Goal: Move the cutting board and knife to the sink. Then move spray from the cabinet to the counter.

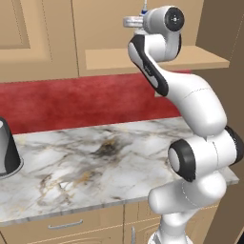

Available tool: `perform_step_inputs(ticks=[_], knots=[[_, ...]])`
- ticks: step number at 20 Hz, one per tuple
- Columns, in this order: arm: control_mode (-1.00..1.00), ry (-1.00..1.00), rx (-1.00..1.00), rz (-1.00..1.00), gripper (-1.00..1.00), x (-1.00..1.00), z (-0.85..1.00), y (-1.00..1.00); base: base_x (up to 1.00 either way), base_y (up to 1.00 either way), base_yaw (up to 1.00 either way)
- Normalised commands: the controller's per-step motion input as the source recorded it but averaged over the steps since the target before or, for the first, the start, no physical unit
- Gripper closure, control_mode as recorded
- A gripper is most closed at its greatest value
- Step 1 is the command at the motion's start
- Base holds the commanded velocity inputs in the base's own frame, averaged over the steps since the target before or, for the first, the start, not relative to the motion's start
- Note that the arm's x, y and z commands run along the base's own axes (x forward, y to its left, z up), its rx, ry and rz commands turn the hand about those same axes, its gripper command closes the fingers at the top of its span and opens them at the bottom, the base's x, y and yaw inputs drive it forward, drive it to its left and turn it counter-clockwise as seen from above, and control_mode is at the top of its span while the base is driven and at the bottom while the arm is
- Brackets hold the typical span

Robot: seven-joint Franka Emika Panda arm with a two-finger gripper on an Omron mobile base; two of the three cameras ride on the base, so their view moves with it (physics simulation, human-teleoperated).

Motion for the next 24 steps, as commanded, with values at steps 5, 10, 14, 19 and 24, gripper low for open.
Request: perform_step_inputs(ticks=[5,10,14,19,24], knots=[[-1.00,0.00,0.00,0.02,1.00,-0.01,0.04,-0.06,0.00,0.00,0.00],[-1.00,0.00,0.00,0.00,1.00,0.02,0.00,0.00,0.00,0.00,0.00],[-1.00,0.00,0.00,0.00,1.00,-0.30,0.00,0.00,0.00,0.00,0.00],[-1.00,0.07,0.05,0.00,1.00,-0.13,0.00,-0.09,0.00,0.00,0.00],[-1.00,0.03,0.04,0.02,1.00,0.07,0.00,-0.23,0.00,0.00,0.00]])
